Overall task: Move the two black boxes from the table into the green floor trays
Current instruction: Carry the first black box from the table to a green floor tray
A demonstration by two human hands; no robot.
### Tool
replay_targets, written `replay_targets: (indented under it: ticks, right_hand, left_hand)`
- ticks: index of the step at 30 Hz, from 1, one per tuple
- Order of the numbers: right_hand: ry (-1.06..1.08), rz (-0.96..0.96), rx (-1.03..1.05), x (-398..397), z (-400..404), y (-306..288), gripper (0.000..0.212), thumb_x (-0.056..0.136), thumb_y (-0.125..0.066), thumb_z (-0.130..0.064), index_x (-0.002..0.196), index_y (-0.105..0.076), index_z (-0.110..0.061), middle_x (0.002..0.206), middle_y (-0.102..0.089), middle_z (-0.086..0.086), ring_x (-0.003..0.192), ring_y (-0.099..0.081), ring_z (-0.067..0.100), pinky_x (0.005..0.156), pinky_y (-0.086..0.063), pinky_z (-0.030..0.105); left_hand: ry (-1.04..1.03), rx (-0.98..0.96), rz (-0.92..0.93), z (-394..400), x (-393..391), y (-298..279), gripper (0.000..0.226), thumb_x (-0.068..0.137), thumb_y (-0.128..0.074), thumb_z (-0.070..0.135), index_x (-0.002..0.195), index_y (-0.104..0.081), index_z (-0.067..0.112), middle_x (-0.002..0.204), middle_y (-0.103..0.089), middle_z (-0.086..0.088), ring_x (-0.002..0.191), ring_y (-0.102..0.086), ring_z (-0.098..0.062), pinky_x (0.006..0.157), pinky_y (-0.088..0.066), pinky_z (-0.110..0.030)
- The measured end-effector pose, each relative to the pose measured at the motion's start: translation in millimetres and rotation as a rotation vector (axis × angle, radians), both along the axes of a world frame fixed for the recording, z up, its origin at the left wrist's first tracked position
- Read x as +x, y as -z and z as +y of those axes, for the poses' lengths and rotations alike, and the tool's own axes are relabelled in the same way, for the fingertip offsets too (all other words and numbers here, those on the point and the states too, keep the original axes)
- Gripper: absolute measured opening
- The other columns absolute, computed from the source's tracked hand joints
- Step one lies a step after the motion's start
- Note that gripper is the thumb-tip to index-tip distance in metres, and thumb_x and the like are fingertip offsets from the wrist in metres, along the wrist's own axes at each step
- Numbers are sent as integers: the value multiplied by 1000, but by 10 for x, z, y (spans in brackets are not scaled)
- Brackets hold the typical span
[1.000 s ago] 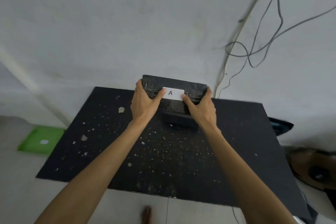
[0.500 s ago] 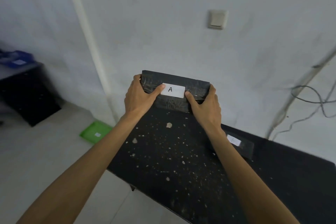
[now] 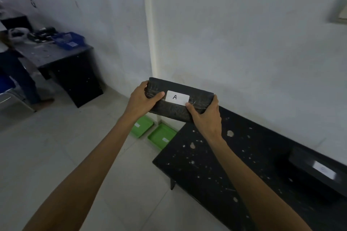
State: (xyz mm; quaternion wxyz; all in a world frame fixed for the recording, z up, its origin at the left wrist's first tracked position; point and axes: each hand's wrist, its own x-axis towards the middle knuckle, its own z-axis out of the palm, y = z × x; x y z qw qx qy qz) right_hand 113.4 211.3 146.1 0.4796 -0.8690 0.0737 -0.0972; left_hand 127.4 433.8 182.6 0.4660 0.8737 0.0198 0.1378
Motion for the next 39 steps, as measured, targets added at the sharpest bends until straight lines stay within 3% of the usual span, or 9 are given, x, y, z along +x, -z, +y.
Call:
replay_targets:
  ticks: [4,12,17,22,25,29,31,35,39]
  right_hand:
    - [-3,48,12,305,655,117,115,70,-67,-74,156,-15,-18,152,-42,7,132,-51,33,103,-46,51]
    - [-22,103,-31,1112,1515,478,113,68,-68,-73,154,-20,-17,142,-47,7,126,-54,31,100,-49,50]
    - [-20,127,0,1831,2000,868,112,69,-72,-68,154,-20,-17,141,-47,8,126,-54,31,99,-50,49]
    - [-28,195,69,2567,2596,1212,109,73,-73,-62,155,-18,-16,141,-46,12,125,-54,34,100,-48,48]
    - [-36,223,106,2969,2944,1390,105,78,-73,-55,157,-16,-14,139,-45,15,125,-53,36,97,-47,44]
    - [-65,262,132,3453,3355,1573,103,84,-70,-51,159,-11,-11,142,-44,18,128,-50,35,99,-44,38]
    - [-56,270,140,3684,3546,1657,101,86,-69,-50,158,-11,-10,142,-45,18,128,-50,34,98,-43,37]
    - [21,291,169,4107,3870,1936,97,87,-69,-46,158,-14,-9,142,-47,16,127,-51,32,97,-43,34]
    - [156,359,168,4483,4030,2470,94,86,-71,-44,155,-21,-6,145,-49,16,130,-51,33,105,-46,40]
  left_hand:
    - [101,2,26,714,289,112,52,74,-75,48,118,-60,26,104,-71,10,89,-65,3,76,-52,-16]
    - [70,-33,137,1584,1074,654,59,75,-76,45,123,-57,17,115,-68,0,100,-64,-13,88,-54,-33]
    - [-29,-76,238,2043,1779,1026,72,72,-80,43,131,-48,17,116,-61,4,103,-60,-14,88,-48,-28]
    - [-108,-80,333,2640,2568,1322,54,81,-74,32,126,-50,13,123,-63,-7,107,-61,-23,94,-50,-39]
    - [-106,-130,370,3039,3030,1417,44,87,-67,23,128,-54,12,128,-61,-9,109,-60,-23,89,-50,-34]
    - [-111,-229,408,3513,3543,1521,38,90,-64,21,127,-60,15,125,-63,-10,105,-62,-19,68,-46,-15]
    - [-87,-233,427,3694,3801,1591,40,90,-64,22,130,-59,17,123,-63,-9,103,-61,-18,68,-47,-16]
    - [14,-200,467,3947,4374,1857,46,90,-63,23,135,-54,21,117,-63,-5,103,-60,-18,83,-53,-30]
    - [159,-171,546,4013,4993,2426,43,91,-62,20,132,-55,28,108,-60,5,97,-56,-11,67,-44,-13]
